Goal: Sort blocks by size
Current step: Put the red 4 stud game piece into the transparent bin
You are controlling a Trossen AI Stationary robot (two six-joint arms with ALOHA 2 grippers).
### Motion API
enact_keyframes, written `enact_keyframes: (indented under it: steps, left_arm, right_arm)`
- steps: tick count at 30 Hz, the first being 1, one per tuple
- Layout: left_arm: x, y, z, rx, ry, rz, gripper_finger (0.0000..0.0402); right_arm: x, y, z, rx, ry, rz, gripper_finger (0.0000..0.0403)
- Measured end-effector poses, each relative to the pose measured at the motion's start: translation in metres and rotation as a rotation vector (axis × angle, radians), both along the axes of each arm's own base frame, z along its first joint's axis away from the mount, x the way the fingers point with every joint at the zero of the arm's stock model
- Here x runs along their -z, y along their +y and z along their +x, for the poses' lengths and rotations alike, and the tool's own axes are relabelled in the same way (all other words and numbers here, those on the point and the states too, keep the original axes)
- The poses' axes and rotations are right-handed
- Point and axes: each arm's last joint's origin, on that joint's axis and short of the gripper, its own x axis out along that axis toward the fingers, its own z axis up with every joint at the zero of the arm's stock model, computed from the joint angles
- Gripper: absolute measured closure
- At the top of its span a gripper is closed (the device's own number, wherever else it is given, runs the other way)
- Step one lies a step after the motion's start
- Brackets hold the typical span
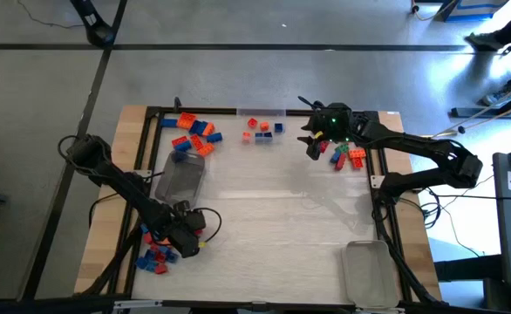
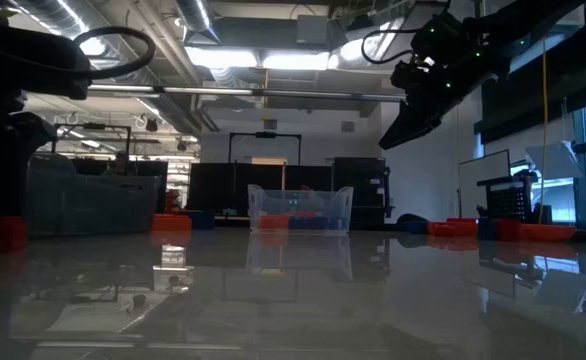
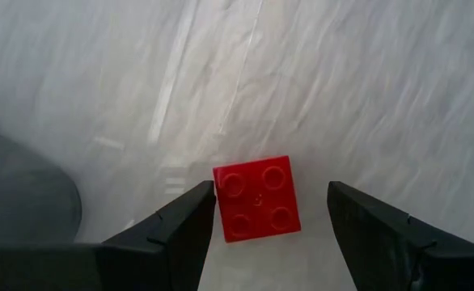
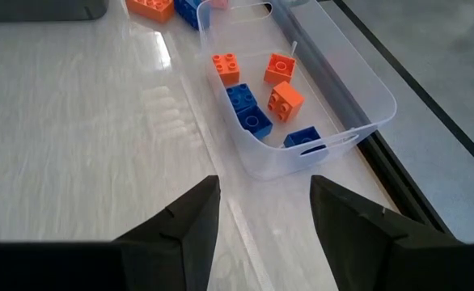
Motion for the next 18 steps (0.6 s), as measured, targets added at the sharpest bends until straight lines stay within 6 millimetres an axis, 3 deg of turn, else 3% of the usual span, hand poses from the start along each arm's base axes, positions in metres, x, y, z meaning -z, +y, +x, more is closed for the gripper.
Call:
enact_keyframes:
  steps: [5, 14, 18]
  left_arm:
    - [0.0074, 0.0018, -0.0023, -0.03, 0.001, -0.007, 0.0181]
    - [0.0097, 0.0062, 0.0009, -0.056, 0.001, -0.007, 0.0276]
    - [0.0095, 0.0068, 0.0014, -0.056, 0.001, -0.006, 0.0282]
  right_arm:
    - [-0.0001, 0.0001, 0.0, 0.0, 0.0, 0.0, 0.021]
    - [0.0002, 0.0002, -0.0001, -0.001, 0.002, 0.002, 0.021]
    - [-0.0004, -0.0001, 0.0002, 0.0, -0.004, -0.003, 0.021]
